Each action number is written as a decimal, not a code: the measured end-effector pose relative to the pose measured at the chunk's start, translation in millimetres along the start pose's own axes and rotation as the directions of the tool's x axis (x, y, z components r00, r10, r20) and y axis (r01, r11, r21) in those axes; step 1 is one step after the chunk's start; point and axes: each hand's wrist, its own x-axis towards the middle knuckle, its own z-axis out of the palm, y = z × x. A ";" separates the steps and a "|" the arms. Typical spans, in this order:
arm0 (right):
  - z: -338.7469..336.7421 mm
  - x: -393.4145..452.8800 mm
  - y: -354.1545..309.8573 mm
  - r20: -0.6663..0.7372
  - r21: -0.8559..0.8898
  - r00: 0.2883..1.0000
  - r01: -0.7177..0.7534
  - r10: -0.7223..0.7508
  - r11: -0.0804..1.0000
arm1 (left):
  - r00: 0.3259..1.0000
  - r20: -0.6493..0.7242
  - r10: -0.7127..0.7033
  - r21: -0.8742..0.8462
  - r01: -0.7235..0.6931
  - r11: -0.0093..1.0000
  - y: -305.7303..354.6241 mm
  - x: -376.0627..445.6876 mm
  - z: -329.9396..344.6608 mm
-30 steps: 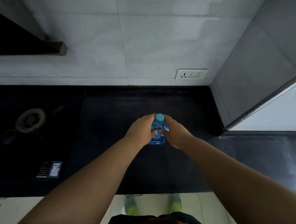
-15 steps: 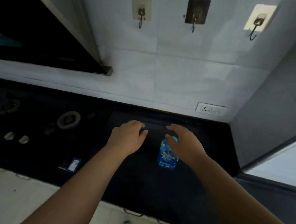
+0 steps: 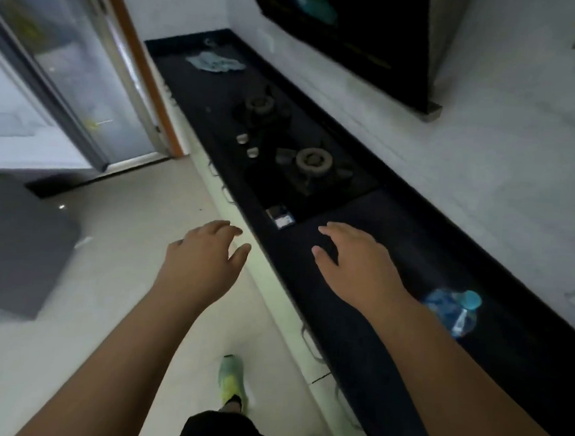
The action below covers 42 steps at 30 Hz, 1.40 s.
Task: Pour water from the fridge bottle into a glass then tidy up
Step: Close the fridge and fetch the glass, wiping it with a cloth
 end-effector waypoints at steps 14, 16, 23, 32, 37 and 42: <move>115.6 105.2 -253.6 0.342 -0.023 0.891 0.326 -0.299 0.945 | 0.873 -0.104 -0.477 -0.206 0.450 0.869 -272.6 -54.9 -37.5; 138.6 123.0 -292.9 0.382 -0.029 0.871 0.346 -0.309 0.938 | 0.857 -0.099 -0.505 -0.215 0.477 0.852 -310.9 -54.4 -43.7; 193.9 179.2 -408.8 0.393 0.013 0.844 0.392 -0.365 0.920 | 0.819 -0.091 -0.566 -0.213 0.540 0.814 -421.6 -38.8 -69.5; 238.6 284.7 -497.4 0.381 0.066 0.815 0.447 -0.437 0.892 | 0.807 -0.088 -0.584 -0.208 0.558 0.803 -502.0 35.1 -93.4; 261.2 380.2 -547.0 0.370 0.117 0.775 0.508 -0.512 0.854 | 0.814 -0.119 -0.569 -0.166 0.548 0.820 -547.9 125.9 -120.9; 279.9 503.2 -601.3 0.353 0.153 0.734 0.566 -0.580 0.810 | 0.786 -0.196 -0.587 -0.172 0.561 0.809 -587.2 228.5 -161.2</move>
